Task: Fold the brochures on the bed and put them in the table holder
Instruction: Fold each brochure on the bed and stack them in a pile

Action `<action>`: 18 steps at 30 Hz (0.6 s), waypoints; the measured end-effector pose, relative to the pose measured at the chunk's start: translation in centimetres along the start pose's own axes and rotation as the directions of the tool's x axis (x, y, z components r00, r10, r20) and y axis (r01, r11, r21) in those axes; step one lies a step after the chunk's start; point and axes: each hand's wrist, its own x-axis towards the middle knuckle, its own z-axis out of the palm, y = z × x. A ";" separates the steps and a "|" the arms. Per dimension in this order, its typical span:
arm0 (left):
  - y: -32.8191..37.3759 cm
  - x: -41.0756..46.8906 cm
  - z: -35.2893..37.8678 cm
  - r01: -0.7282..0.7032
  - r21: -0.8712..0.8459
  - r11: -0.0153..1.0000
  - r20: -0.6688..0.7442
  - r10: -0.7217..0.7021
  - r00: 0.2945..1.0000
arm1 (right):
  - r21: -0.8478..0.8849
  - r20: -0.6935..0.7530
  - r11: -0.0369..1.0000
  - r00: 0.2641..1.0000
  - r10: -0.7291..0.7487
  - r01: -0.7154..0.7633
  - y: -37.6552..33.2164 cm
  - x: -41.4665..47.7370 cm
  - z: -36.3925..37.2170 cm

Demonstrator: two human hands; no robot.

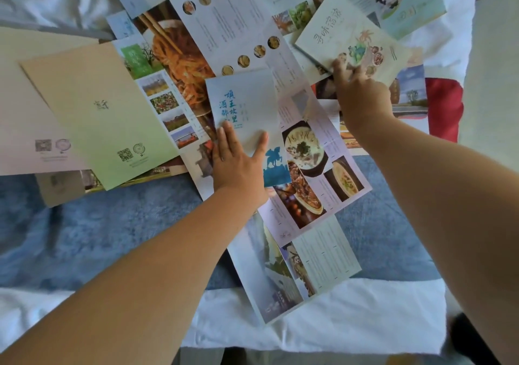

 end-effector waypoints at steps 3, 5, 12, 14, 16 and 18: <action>-0.7 -0.4 -0.2 -0.030 0.002 1.000 0.036 0.030 0.999 | -0.002 -0.060 0.999 0.997 0.046 -0.046 -0.3 -0.5 -1.0; -1.8 -0.8 -0.2 -0.067 -0.004 0.998 0.069 0.067 0.995 | 0.016 -0.069 0.998 0.995 0.066 -0.065 -1.1 -0.9 -1.6; -5.6 -2.3 1.3 -0.123 0.062 0.991 0.088 0.117 0.989 | 0.141 0.111 0.971 0.978 0.176 -0.191 -0.2 -1.9 0.9; -5.6 -2.2 1.8 -0.121 0.064 0.991 0.081 0.115 0.990 | 0.260 0.086 0.941 0.976 0.202 -0.218 0.1 -1.2 2.4; -5.3 -1.7 2.2 -0.121 0.061 0.991 0.078 0.116 0.990 | 0.311 0.032 0.926 0.976 0.217 -0.216 0.2 -0.5 3.6; -5.4 -1.5 2.3 -0.128 0.056 0.990 0.081 0.124 0.989 | 0.280 -0.013 0.939 0.978 0.210 -0.198 0.3 -0.1 4.0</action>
